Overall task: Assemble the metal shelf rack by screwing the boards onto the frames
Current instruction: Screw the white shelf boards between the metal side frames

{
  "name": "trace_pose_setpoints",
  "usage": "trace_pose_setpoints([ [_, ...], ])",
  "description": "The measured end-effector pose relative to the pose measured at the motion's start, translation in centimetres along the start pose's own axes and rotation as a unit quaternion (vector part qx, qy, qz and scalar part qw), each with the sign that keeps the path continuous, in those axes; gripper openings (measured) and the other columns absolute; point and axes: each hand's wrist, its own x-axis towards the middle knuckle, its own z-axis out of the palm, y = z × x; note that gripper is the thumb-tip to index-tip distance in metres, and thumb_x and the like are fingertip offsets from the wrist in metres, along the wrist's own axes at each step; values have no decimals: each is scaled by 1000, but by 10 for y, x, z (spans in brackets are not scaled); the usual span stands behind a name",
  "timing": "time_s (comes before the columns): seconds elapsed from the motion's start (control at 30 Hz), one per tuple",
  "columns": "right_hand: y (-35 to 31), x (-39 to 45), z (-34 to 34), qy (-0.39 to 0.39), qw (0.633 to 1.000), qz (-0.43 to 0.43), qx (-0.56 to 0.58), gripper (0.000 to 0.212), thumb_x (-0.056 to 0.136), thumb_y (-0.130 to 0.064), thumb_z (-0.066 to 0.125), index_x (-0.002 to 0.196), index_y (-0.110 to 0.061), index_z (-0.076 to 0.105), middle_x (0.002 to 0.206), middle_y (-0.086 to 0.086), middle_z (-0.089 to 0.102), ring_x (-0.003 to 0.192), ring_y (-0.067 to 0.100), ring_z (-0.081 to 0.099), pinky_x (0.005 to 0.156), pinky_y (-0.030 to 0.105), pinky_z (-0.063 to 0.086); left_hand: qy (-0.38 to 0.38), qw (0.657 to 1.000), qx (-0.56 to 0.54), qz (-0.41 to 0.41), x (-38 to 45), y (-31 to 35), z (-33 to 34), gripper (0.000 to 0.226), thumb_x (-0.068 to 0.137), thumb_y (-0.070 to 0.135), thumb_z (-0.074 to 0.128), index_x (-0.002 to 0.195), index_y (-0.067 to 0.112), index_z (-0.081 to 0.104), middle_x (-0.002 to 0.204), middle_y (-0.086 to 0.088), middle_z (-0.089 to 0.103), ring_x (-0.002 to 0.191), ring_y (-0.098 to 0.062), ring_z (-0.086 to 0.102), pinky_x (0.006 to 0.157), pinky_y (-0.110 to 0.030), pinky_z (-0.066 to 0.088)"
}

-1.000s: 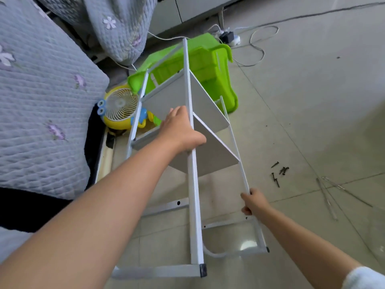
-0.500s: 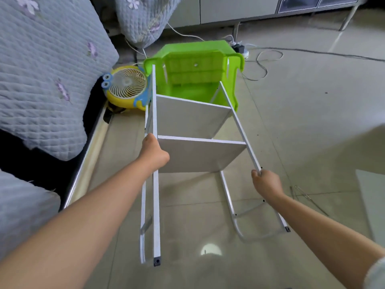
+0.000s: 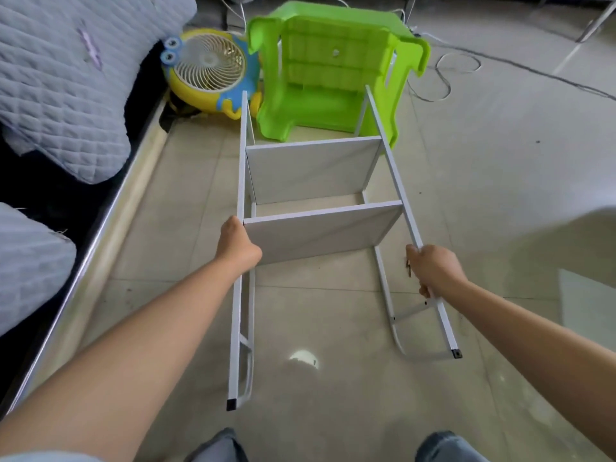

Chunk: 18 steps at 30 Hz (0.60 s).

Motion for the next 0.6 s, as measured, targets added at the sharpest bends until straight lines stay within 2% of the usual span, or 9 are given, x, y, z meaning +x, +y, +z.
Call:
trace_pose_setpoints([
  [0.1, -13, 7, -20, -55, 995, 4, -87, 60, 99, -42, 19, 76, 1, 54, 53, 12, 52, 48, 23, 51, 49, 25, 36, -4, 1000, 29, -4, 2, 1, 3, 35, 80, -7, 49, 113, -3, 37, 122, -20, 41, 101, -34, 49, 71, -29, 36],
  [0.17, -20, 17, -29, -73, 992, -14, -98, 52, 100, -36, 17, 82, 0, 49, 58, 16, 56, 52, 26, 53, 53, 26, 42, -4, 998, 68, -4, 3, -1, 6, 38, 83, -2, 50, 118, -4, 34, 123, -20, 42, 105, -36, 50, 71, -32, 37],
  [0.27, -35, 39, -33, -48, 998, -45, 0, 40, 99, -37, 25, 101, -1, 43, 75, 20, 57, 56, 28, 55, 53, 32, 47, 23, 982, 188, 8, 6, -4, 5, 31, 92, 9, 44, 119, 0, 35, 119, -17, 51, 104, -35, 54, 67, -33, 36],
  [0.33, -51, 49, -30, -28, 996, -57, 69, 38, 98, -38, 29, 106, -3, 41, 78, 16, 54, 53, 25, 53, 54, 34, 48, 37, 966, 255, 10, 8, -6, 4, 25, 94, 8, 40, 117, 1, 38, 112, -15, 58, 99, -33, 57, 64, -32, 36],
  [0.43, -65, 56, -24, -10, 992, -35, 124, 37, 98, -36, 25, 104, -3, 42, 65, 10, 45, 46, 21, 44, 50, 28, 42, 37, 950, 309, 0, 9, -7, 9, 25, 94, 5, 40, 118, 1, 37, 105, -13, 62, 94, -30, 59, 62, -31, 36],
  [0.5, -63, 57, -21, 15, 992, -28, 126, 39, 99, -34, 22, 96, -3, 46, 61, 8, 41, 45, 20, 41, 45, 24, 35, 40, 952, 305, -6, 11, -8, 11, 25, 95, 4, 39, 119, 0, 38, 104, -14, 63, 94, -30, 59, 63, -31, 37],
  [0.6, -55, 54, -17, 37, 991, -43, 122, 40, 99, -32, 22, 86, -2, 45, 60, 8, 40, 45, 20, 39, 43, 24, 34, 49, 962, 269, 7, 16, -10, 9, 22, 100, 10, 32, 116, -1, 41, 105, -16, 62, 96, -33, 58, 64, -32, 35],
])
